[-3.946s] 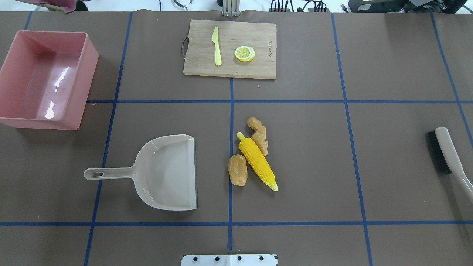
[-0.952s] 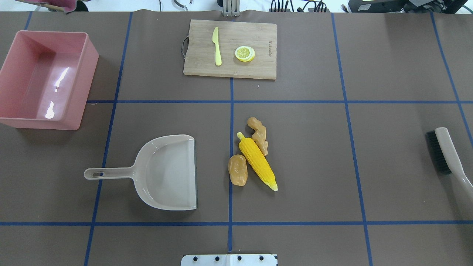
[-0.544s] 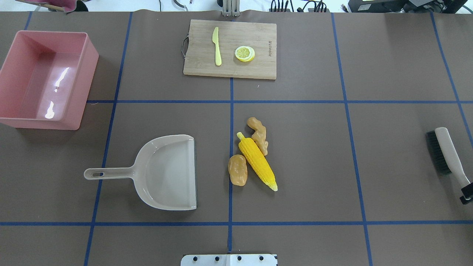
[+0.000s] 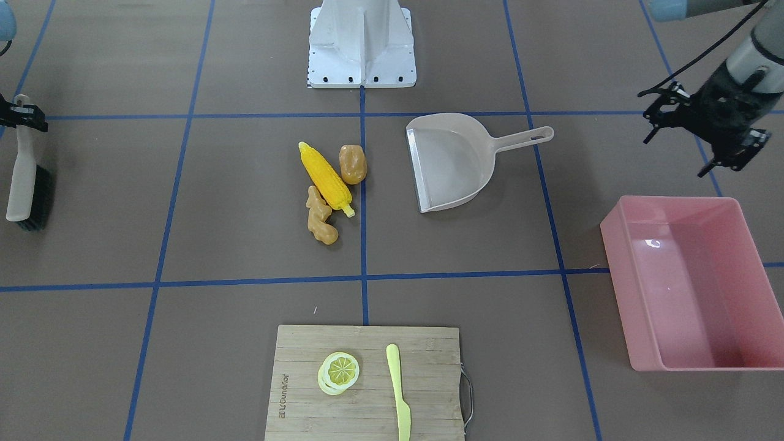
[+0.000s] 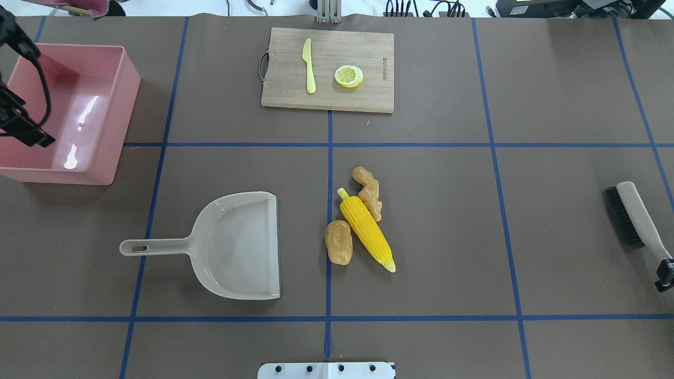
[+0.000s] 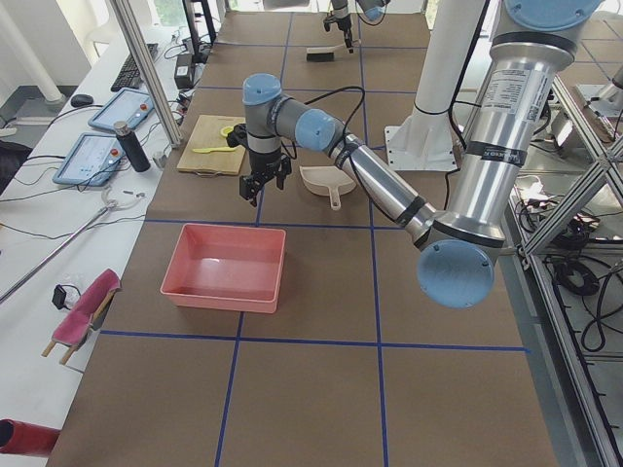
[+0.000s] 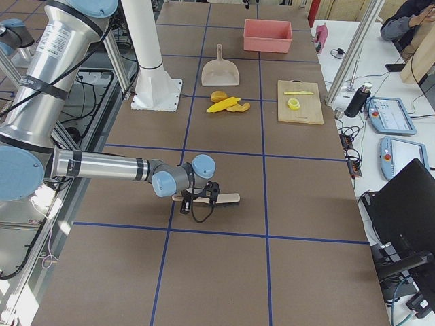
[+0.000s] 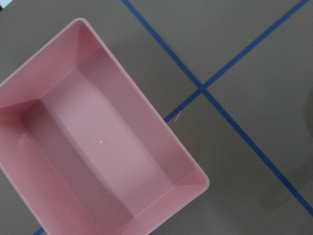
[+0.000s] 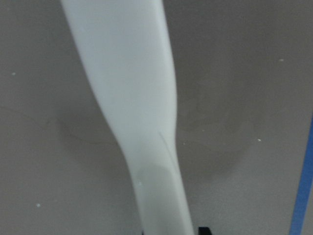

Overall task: Sweep and dump trash into bin
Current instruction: 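Move the left gripper down to grasp the white dustpan handle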

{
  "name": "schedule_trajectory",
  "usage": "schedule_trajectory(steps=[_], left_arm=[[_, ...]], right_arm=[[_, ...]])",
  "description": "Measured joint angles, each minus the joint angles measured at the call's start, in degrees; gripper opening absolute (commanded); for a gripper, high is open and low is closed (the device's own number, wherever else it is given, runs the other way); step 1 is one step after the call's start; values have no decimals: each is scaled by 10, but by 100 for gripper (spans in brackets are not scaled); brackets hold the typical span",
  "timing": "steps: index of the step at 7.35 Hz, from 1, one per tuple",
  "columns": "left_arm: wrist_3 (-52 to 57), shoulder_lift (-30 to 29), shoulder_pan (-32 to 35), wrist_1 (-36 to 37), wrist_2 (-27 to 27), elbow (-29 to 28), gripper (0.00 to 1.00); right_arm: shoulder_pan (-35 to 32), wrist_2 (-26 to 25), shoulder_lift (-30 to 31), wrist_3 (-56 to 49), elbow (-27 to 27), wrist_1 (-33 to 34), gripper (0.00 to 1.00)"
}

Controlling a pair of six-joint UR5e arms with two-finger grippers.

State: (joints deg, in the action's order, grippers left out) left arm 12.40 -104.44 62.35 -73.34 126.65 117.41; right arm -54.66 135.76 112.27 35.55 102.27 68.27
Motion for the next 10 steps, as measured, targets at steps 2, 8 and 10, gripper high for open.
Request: schedule_trajectory(steps=[2, 8, 10], left_arm=[[1, -30, -62, -1, -34, -12, 99], [-1, -17, -263, -75, -154, 48, 98], [-5, 46, -306, -124, -192, 74, 98]], right_arm=[[2, 0, -5, 4, 5, 1, 0], [-70, -10, -41, -4, 26, 3, 0], [-83, -21, -57, -16, 24, 2, 0]])
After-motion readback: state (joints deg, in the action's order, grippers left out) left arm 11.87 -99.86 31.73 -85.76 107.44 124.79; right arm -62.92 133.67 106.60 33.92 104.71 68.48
